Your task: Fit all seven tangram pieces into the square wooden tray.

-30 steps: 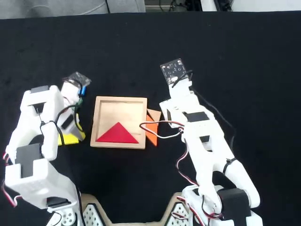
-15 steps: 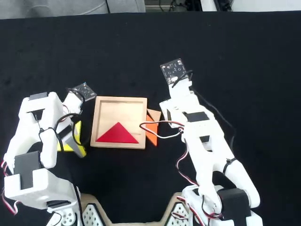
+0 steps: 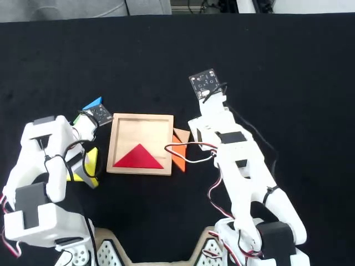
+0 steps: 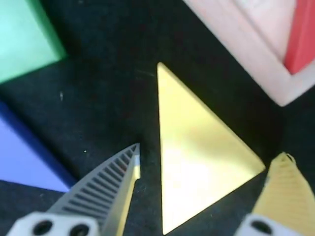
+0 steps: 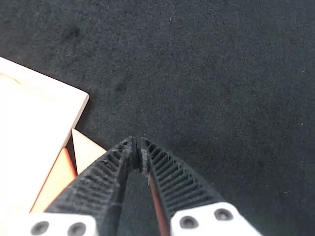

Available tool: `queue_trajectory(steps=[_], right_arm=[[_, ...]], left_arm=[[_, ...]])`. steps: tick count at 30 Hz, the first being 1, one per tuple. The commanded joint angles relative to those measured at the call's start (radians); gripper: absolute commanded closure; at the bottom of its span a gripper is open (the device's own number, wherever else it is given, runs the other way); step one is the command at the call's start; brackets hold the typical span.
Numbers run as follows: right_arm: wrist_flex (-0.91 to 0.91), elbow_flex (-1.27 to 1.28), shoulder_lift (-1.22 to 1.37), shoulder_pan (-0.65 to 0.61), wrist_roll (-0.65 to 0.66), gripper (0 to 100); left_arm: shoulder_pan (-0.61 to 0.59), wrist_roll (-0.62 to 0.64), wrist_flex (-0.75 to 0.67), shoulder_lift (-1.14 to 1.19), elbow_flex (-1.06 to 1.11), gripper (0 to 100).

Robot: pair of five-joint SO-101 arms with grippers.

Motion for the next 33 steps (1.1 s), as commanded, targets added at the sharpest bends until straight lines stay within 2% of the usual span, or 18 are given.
queue_trajectory(steps=[1, 13, 16, 33], right_arm=[[-0.018, -0.005, 0.001, 0.002, 0.009, 98.1], [-0.017, -0.005, 0.001, 0.002, 0.009, 98.1], [-0.017, -0.005, 0.001, 0.002, 0.009, 98.1], [-0.018, -0.005, 0.001, 0.002, 0.009, 98.1]], left_arm=[[0.013, 0.020, -0.031, -0.012, 0.012, 62], [0.007, -0.032, -0.038, -0.005, 0.007, 64], [0.007, -0.026, -0.064, -0.006, 0.016, 67], [0.001, -0.028, -0.072, -0.012, 0.010, 68]])
